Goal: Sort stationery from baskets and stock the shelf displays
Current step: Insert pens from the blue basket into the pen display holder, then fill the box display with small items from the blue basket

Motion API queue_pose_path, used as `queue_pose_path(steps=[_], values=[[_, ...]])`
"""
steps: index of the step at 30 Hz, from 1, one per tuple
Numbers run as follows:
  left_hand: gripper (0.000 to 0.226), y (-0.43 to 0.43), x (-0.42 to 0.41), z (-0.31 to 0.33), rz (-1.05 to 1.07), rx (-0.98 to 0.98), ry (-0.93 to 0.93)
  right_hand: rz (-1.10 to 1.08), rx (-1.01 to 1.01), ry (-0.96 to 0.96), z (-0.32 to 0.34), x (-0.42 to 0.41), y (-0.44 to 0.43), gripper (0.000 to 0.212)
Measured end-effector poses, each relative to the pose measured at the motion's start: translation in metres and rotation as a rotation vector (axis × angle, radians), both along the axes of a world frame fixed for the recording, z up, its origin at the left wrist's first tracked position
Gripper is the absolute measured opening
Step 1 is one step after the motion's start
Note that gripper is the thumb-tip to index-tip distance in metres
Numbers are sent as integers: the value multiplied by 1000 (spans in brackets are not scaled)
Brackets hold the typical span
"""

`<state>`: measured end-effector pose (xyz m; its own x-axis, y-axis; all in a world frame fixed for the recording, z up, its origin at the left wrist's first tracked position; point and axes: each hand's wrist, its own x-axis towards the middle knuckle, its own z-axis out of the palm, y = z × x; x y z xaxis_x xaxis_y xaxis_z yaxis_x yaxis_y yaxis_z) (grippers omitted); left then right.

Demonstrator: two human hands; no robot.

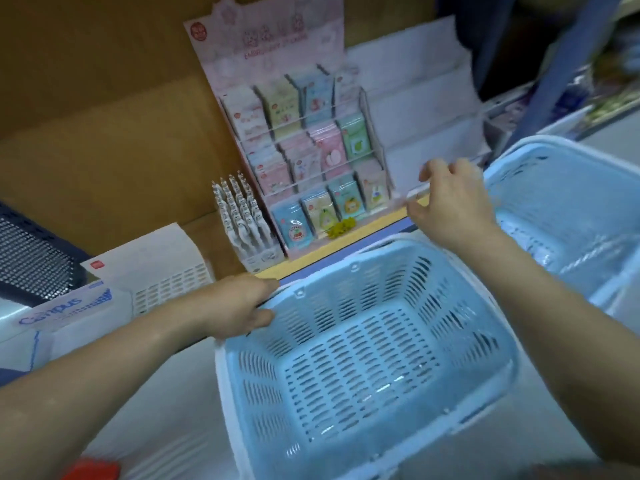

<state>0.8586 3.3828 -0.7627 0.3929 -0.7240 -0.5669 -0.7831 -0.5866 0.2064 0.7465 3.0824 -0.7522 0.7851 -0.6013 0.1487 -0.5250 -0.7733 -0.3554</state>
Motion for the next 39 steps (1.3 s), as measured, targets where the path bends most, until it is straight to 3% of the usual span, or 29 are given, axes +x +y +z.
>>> queue_pose_path(steps=[2,5,8,17,20,24,33,37,39], values=[[27,-7,0,-2,2,-27,-10,-141,103,170,-8,-23,-20,57],[44,-9,-3,-10,-4,-97,-36,-4,476,422,-15,-51,-36,68],[81,-5,-18,-14,-44,-159,-48,147,772,441,-17,-79,-44,40],[94,-21,-10,-3,-60,-172,-167,342,644,626,-6,-134,-83,75],[94,-24,-12,-6,-56,-161,-138,311,407,710,-16,-146,-80,50],[96,-32,-21,-12,17,-205,-153,74,27,508,-37,-148,-53,9],[91,-70,-30,-33,72,-276,-182,-161,-176,344,41,-163,-72,17],[100,-105,-32,-35,91,-294,-206,-196,-309,328,102,-179,-69,13],[91,-126,-37,-33,115,-291,-245,-238,-293,242,141,-184,-67,22]])
